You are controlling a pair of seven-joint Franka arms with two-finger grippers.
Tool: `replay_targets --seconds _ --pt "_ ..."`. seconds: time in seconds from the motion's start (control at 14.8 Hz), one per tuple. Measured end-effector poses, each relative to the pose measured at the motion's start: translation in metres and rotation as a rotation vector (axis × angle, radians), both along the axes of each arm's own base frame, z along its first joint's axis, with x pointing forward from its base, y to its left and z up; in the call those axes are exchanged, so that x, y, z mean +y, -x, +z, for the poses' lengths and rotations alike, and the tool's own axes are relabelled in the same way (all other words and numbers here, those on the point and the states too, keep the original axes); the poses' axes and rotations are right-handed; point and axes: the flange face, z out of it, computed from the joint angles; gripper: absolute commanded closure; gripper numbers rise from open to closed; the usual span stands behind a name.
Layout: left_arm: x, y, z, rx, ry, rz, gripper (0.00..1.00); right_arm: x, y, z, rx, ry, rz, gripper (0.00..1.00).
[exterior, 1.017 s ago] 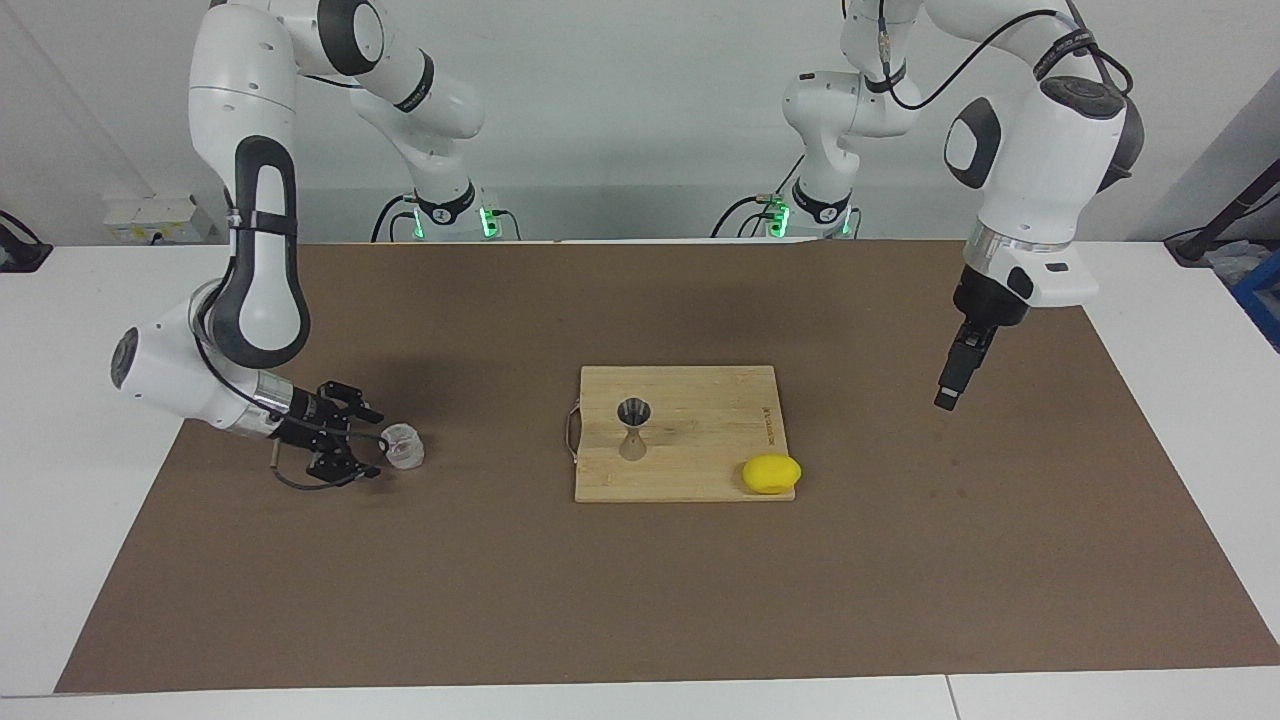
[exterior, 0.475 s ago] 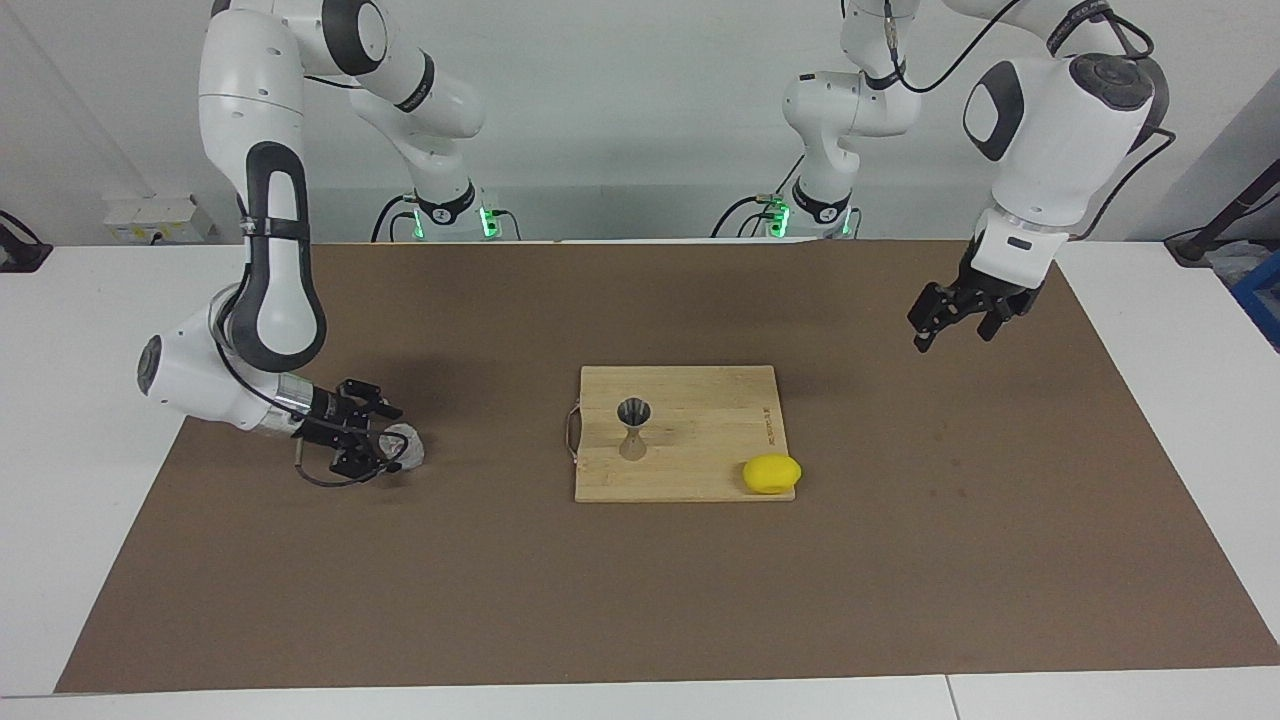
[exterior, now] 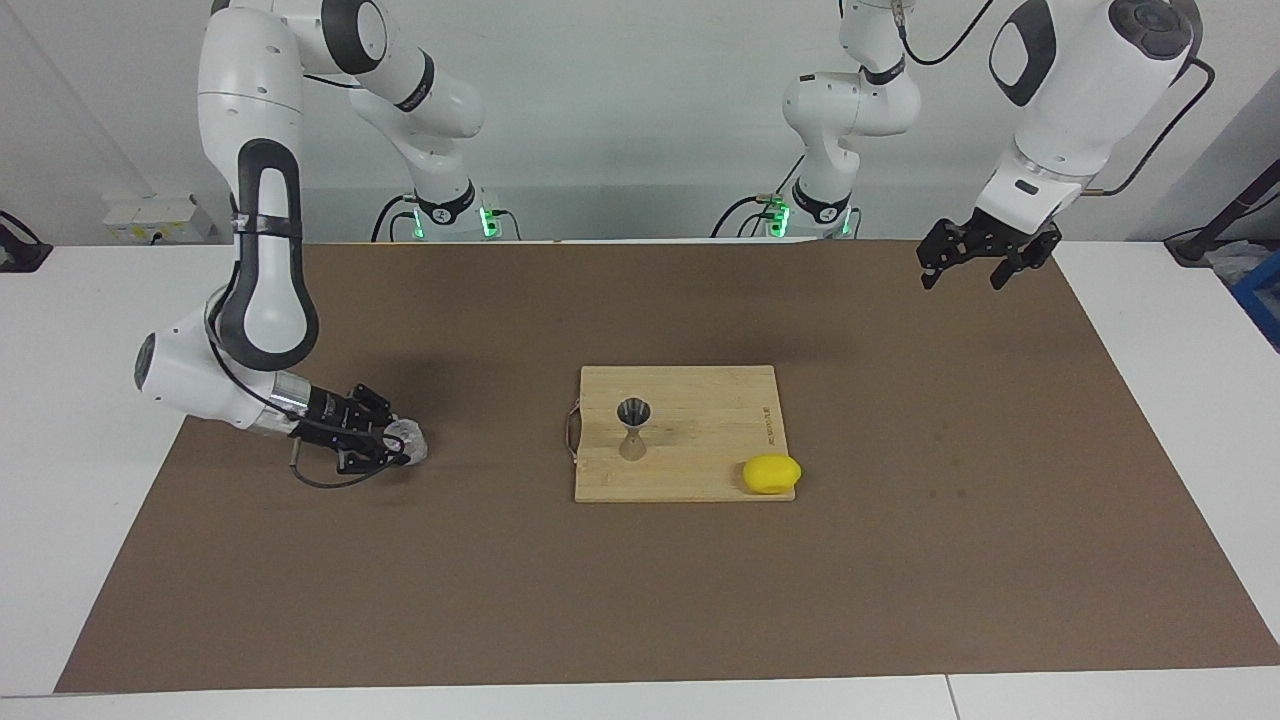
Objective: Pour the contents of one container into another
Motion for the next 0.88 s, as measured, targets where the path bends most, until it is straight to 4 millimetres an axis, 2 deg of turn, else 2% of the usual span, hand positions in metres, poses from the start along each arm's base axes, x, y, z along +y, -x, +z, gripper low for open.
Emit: replay_targets --seconds 0.07,0.2,0.34,0.47,0.61,0.75,0.88 --pt "0.004 0.0 0.0 0.001 -0.002 0.006 0.0 0.0 -0.001 0.002 -0.002 0.0 -0.001 1.0" --pt "-0.003 0.001 0.002 0.001 -0.011 -0.006 0.0 0.003 -0.003 0.013 -0.001 0.005 -0.022 1.0" --pt "-0.014 0.003 0.011 -0.003 -0.014 -0.026 0.0 0.02 -0.006 0.036 0.003 0.015 -0.042 1.0" --pt "-0.016 0.003 0.016 -0.002 -0.015 -0.03 0.0 0.05 -0.009 0.062 0.015 0.028 -0.063 1.0" --pt "-0.006 0.002 0.019 0.008 -0.008 -0.012 0.0 0.09 -0.009 0.084 0.038 0.04 -0.079 1.0" --pt "0.0 -0.003 0.022 0.022 -0.006 -0.004 0.0 0.128 -0.009 0.095 0.05 0.053 -0.093 1.0" --pt "-0.002 -0.009 0.022 0.026 -0.004 -0.008 0.0 0.162 -0.011 0.1 0.044 0.071 -0.122 1.0"
